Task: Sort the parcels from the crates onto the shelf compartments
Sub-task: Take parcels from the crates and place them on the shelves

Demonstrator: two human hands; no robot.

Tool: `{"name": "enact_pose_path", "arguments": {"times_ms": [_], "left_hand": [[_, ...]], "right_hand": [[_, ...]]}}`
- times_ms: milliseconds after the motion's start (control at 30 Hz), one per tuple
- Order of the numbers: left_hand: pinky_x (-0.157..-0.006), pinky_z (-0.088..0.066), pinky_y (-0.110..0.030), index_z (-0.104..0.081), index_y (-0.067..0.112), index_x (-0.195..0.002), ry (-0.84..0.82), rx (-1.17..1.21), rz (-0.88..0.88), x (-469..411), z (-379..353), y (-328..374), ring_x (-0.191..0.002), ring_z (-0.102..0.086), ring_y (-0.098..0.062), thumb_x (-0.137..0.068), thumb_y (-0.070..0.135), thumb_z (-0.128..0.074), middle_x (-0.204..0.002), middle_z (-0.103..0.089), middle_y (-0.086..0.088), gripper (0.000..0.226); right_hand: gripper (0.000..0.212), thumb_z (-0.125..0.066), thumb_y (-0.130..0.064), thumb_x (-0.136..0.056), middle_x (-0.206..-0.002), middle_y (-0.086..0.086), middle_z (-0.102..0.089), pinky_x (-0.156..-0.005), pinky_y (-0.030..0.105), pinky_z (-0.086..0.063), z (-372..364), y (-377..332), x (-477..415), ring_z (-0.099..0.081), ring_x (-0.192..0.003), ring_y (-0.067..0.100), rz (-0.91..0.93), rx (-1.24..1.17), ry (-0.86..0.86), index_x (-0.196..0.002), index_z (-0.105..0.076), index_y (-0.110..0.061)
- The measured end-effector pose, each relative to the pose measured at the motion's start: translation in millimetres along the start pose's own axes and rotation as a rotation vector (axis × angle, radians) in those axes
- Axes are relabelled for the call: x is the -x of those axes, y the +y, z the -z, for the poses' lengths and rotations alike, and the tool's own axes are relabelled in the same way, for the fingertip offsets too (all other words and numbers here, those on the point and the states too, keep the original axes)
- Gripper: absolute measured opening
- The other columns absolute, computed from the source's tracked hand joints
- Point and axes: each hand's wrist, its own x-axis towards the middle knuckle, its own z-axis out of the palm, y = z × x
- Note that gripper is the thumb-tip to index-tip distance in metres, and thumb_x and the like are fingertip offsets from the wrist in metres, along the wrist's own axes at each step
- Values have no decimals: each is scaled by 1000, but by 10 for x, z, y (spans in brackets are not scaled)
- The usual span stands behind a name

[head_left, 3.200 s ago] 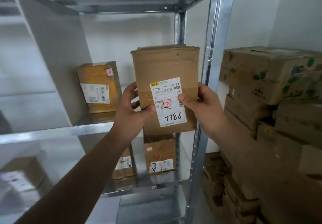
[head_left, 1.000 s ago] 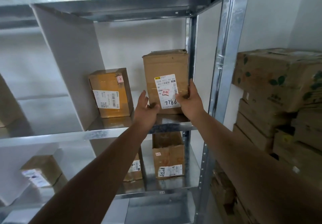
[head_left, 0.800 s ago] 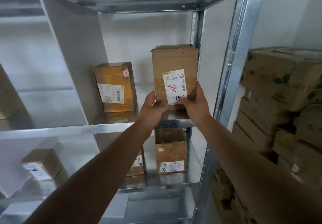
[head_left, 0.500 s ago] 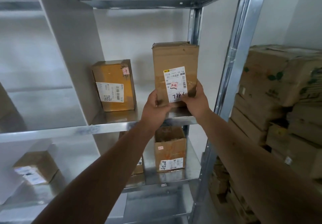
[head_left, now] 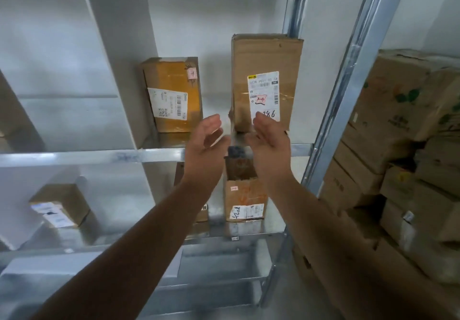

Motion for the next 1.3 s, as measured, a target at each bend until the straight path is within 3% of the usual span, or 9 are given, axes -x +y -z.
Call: {"name": "enact_pose_path", "arguments": {"times_ms": [67,133,300,467,567,767,967,1067,1300], "left_hand": [[-99,-57,-24,-67,20,-121,69,50,-68,191,273,19,-114,-69,-6,-98,-7,-65,-122,-71,9,36],[-92,-58,-25,-68,26,-111,121,71,-91,343,593,55,-106,-73,-8,-95,-10,-65,-108,-77,14,39],[-98,-58,-28,-66,31,-114,260,-12,-89,485,1510,207,-115,-72,-10,-95,-1,-67,-112,-75,18,37],[-111,-53,-43,-65,14,-132,454,26,-36,823,2680,305,-123,-69,-22,-99,1,-68,-131,-71,-6,36],[-112,-51,-50,-68,18,-128,553,54,37,1171,3452,390,-119,-71,-25,-102,7,-64,-125,-74,-3,28],[-112,-50,-49,-72,27,-121,761,17,105,1951,4716,571,-121,-70,-24,-95,19,-69,-124,-75,3,27],[-88,-52,-33,-70,17,-124,982,-28,-14,2736,5636,750,-108,-68,-21,-94,11,-62,-122,-73,-10,32],[-85,-54,-27,-71,24,-118,1077,-22,-33,2991,5933,795,-103,-71,-13,-94,10,-59,-112,-76,7,30],[-110,-45,-44,-73,28,-116,1274,-47,42,3394,6553,812,-132,-63,-29,-86,22,-66,-125,-75,6,32]], "right_hand": [[16,-62,-13,-104,-116,-5,-72,-94,32,-62,-296,88,149,-71,-111,13,16,24,-102,-119,-68,-13],[10,-61,-17,-107,-107,-11,-74,-98,37,-61,-664,113,335,-73,-106,15,34,15,-187,-111,-70,-15],[31,-63,-20,-106,-131,2,-74,-110,42,-56,-1650,24,854,-71,-122,21,-6,-83,-272,-134,-68,-10],[22,-68,-17,-103,-119,-22,-70,-112,35,-53,-2648,-71,1428,-71,-118,10,-186,-245,-453,-120,-67,-31],[20,-70,-26,-101,-118,-29,-69,-109,31,-55,-3240,-118,1865,-70,-120,9,-213,-286,-569,-118,-67,-36],[27,-69,-32,-94,-139,-4,-68,-111,51,-53,-4348,-252,2828,-65,-130,19,-278,-408,-756,-119,-69,-39],[39,-68,-34,-92,-136,-3,-71,-109,48,-54,-5137,-444,3789,-68,-127,20,-541,-538,-1098,-131,-68,-34],[36,-69,-24,-98,-132,-2,-74,-106,45,-56,-5416,-565,4137,-69,-126,21,-612,-554,-1185,-133,-68,-28],[48,-70,-27,-85,-133,-3,-74,-100,38,-54,-6082,-548,4720,-67,-127,16,-634,-509,-1310,-133,-70,-28]]}}
